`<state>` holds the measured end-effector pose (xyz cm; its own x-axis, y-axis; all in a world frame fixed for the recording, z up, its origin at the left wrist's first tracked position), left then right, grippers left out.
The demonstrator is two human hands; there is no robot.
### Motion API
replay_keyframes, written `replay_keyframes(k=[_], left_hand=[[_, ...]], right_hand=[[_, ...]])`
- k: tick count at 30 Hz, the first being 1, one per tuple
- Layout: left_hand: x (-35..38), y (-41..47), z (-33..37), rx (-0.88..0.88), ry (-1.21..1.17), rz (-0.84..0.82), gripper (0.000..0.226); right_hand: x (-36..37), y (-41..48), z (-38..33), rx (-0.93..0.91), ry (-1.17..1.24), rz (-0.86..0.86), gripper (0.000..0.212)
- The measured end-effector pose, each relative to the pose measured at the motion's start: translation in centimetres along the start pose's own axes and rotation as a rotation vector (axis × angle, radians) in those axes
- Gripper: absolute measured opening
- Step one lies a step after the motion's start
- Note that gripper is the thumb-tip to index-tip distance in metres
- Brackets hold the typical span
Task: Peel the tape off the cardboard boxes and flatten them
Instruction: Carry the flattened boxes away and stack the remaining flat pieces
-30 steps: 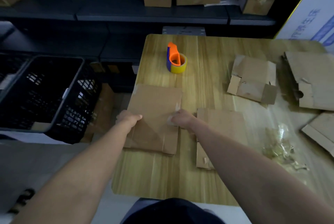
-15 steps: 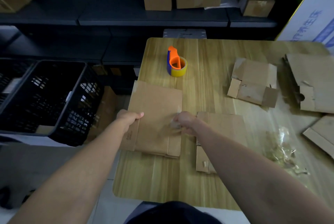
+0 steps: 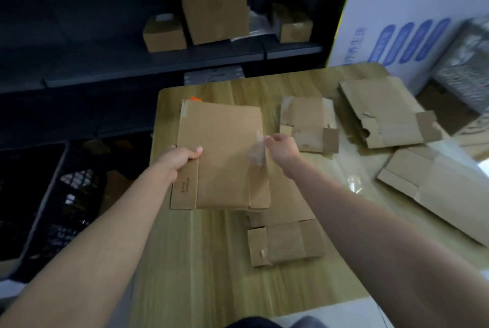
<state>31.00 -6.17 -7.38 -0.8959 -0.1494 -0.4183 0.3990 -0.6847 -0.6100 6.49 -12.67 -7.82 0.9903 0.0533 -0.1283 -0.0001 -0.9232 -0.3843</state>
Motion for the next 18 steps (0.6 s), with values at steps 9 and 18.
replay_keyframes(k=[9,18], left_hand=[[13.1,-1.1,8.1,0.080,0.067,-0.119,0.057],[26.9,-4.6,13.0,0.066,0.016,-0.131,0.065]], right_hand=[[-17.1,3.2,-0.5,-0.068,0.007,0.204,0.036],[-35.8,6.7,-0.1,-0.035,-0.080,0.234,0.042]])
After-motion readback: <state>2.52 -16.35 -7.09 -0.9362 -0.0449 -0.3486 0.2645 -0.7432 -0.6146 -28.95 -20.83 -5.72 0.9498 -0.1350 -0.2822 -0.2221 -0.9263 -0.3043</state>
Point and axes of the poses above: each hand's wrist, its own y-axis towards the middle knuckle, its own x-axis out of the palm, z = x × y, the point moved 2 cm from there along y, towards the middle knuckle, and after that the axes turned 15 degrees about y, right-handed, at the moved point
